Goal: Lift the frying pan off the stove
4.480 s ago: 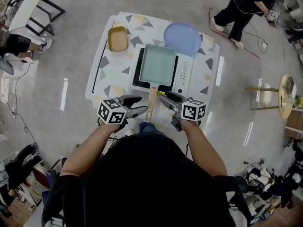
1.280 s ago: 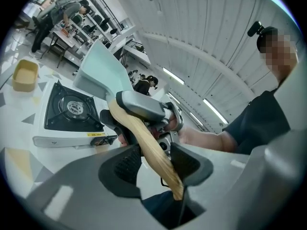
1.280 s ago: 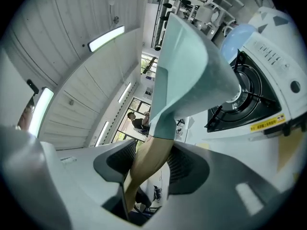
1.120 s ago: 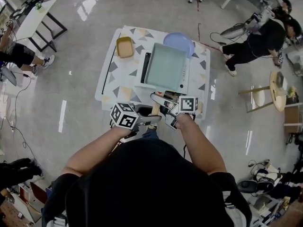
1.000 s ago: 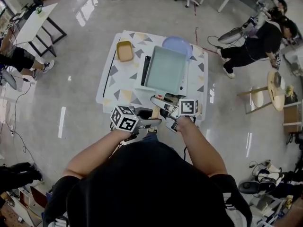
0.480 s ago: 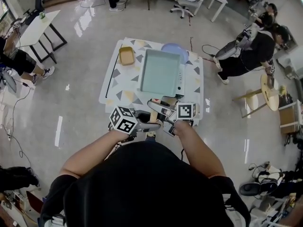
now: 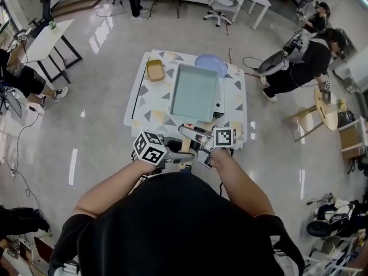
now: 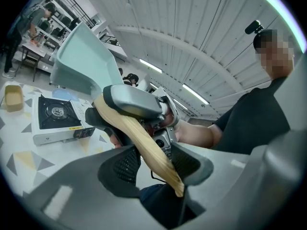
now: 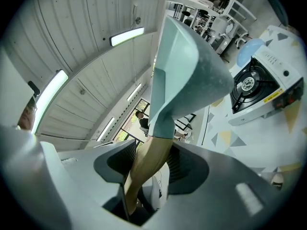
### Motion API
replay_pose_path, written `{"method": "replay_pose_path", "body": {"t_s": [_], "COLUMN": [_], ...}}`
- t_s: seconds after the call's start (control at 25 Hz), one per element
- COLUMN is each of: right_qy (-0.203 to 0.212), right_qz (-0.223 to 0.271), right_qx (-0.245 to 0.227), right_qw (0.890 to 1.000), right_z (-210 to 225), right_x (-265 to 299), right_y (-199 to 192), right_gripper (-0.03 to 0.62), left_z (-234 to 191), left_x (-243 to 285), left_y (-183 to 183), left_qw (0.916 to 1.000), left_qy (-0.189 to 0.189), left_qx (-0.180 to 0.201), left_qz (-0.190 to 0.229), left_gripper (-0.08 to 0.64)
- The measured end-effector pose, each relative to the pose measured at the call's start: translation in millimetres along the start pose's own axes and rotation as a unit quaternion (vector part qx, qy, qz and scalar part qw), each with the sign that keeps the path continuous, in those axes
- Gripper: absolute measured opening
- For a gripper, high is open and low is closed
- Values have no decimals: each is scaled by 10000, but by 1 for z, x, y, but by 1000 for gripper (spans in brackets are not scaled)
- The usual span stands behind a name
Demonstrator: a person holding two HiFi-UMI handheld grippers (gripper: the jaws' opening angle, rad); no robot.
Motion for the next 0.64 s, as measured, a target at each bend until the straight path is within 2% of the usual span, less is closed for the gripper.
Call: {"method": "replay_pose_path", "body": {"t_s": [0.64], "right_qy": [-43], "right_qz": [250], "right_qx": [46], "right_qw": [9997], "right_z": [-8], "right_x": [-22], "right_y": [-24], "right_gripper": [225], "left_z": [19], "left_x": [11], "left_y": [-16], "left_qw": [9996], "left_qy": [-190], "left_qx": [52], "left_qz": [-186], "left_gripper": [204]}}
Point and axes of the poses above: the fingertips, and each gripper's own axes: x forward along the fingers, z to its right, y out of its top, the point moved 9 cm from there along -x, backward along the fingers, and after that the axes turned 7 degrees about z, right-handed, at the moved point
